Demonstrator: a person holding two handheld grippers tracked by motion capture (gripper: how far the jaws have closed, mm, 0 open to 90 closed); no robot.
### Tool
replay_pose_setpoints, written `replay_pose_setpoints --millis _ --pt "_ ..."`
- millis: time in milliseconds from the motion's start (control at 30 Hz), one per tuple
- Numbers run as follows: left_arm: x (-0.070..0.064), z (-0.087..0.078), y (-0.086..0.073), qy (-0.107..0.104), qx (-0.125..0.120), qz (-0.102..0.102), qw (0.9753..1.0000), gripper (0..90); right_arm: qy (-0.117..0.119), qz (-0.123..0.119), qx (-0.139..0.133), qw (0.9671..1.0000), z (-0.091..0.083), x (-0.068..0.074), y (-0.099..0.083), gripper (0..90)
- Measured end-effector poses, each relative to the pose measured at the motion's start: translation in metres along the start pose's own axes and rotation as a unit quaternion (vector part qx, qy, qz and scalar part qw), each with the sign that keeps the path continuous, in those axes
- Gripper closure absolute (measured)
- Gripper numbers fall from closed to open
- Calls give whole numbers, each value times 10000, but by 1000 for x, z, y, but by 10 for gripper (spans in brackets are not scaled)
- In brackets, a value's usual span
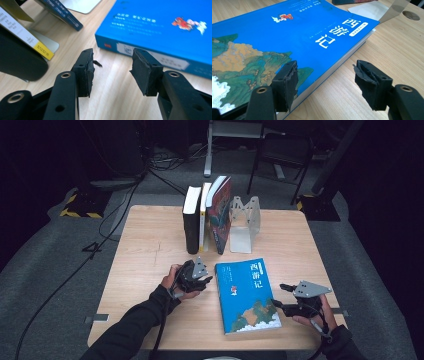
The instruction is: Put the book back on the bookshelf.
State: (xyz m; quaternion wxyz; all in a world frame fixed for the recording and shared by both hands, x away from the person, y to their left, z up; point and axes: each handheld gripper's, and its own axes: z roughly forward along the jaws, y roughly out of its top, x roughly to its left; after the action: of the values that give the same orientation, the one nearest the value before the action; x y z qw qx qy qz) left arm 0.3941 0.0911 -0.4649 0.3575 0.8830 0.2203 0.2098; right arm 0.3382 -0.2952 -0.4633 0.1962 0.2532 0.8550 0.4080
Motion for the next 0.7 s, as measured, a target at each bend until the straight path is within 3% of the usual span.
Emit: replay_pose_setpoints --millis 467,700 --pt "-13 -19 -26 -306 236 146 9991 497 -7 146 77 9999 -12 2 -9 310" --pt "-25 -27 -41 -524 353 123 9979 482 119 100 328 9993 -21 8 -18 297"
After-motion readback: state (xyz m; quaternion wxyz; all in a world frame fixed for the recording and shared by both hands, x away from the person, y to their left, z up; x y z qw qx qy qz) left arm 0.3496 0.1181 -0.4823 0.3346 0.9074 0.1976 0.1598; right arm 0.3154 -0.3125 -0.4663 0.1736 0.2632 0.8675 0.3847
